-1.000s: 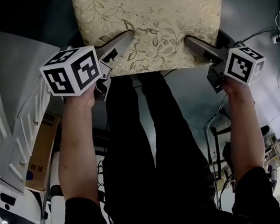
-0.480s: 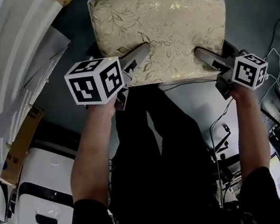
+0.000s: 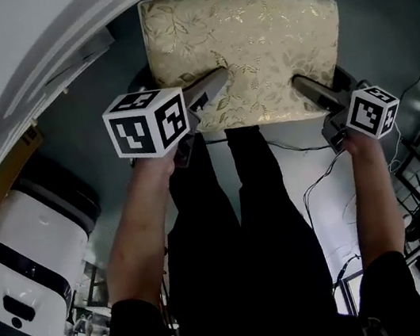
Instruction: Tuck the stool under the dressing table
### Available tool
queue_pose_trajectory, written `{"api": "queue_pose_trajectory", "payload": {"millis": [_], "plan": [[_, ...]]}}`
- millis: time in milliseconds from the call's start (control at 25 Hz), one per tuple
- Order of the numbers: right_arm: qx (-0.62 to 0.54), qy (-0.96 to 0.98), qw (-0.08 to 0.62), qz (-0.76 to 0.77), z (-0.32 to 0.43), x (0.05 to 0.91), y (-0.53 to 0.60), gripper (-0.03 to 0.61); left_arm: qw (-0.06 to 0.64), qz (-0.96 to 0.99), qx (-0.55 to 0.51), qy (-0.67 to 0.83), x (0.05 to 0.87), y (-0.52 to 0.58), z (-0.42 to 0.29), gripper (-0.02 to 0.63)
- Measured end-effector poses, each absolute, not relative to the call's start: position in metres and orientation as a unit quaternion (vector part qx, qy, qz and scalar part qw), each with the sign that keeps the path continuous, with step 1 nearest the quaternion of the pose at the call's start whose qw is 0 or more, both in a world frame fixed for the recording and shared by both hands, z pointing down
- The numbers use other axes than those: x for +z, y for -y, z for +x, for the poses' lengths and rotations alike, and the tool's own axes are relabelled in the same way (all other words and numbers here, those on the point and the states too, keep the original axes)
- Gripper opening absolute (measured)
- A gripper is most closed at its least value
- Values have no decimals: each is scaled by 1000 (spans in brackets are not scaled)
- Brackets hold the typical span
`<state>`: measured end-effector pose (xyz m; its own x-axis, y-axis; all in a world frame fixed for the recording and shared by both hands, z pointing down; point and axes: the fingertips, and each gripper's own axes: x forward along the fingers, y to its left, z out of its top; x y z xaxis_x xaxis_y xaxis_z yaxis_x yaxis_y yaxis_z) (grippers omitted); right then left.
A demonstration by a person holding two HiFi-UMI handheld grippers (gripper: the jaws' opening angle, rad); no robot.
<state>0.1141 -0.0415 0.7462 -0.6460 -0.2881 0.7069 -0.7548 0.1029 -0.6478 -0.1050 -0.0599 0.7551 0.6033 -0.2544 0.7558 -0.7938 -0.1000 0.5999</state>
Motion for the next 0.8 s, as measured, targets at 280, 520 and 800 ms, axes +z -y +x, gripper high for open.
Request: {"api": "queue_pose_trajectory", "payload": {"millis": [280, 520, 800], "plan": [[566, 712, 197, 367, 113, 745, 39, 525, 556, 699, 251, 373, 752, 60, -106, 595], [560, 721, 156, 379, 110, 744, 38, 525, 528, 711, 272, 375, 740, 68, -109, 595], [549, 739, 161, 357, 113, 748, 40, 524, 531, 697, 259, 406, 742, 54, -108, 595]]}}
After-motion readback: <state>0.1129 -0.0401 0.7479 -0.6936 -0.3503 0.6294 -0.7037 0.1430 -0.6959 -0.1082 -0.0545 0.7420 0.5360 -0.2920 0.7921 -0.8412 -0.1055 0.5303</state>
